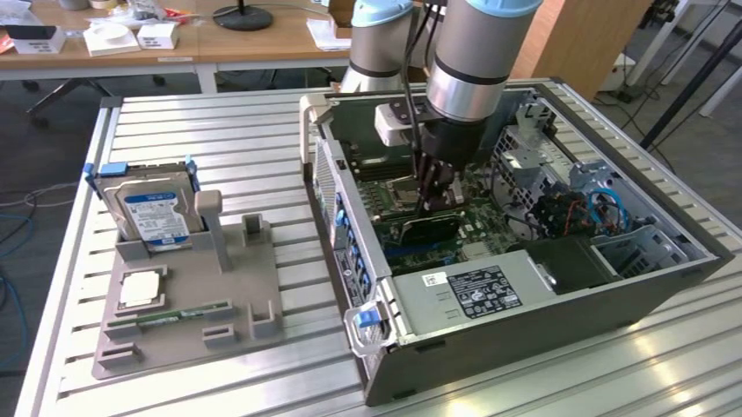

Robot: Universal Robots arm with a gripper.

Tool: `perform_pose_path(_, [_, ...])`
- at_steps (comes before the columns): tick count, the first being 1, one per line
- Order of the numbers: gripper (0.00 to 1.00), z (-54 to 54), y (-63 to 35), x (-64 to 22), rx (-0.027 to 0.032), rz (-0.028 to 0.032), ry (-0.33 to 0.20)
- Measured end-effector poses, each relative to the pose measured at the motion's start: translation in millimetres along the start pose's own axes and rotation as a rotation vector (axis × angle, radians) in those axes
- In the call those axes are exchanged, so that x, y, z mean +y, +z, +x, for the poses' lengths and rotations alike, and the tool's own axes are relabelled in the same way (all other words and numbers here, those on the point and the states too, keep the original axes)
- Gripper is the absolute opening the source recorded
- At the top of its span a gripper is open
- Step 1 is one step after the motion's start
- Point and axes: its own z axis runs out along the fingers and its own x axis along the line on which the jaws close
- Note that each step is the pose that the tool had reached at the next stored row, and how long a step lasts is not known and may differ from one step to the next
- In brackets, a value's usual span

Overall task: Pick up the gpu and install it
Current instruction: 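Press down on the gpu until it lock into place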

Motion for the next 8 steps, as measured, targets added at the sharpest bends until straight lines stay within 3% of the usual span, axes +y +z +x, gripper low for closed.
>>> perform_pose_path(8, [0.10,-1.3,1.8,0.0,0.0001,0.0000,0.000])
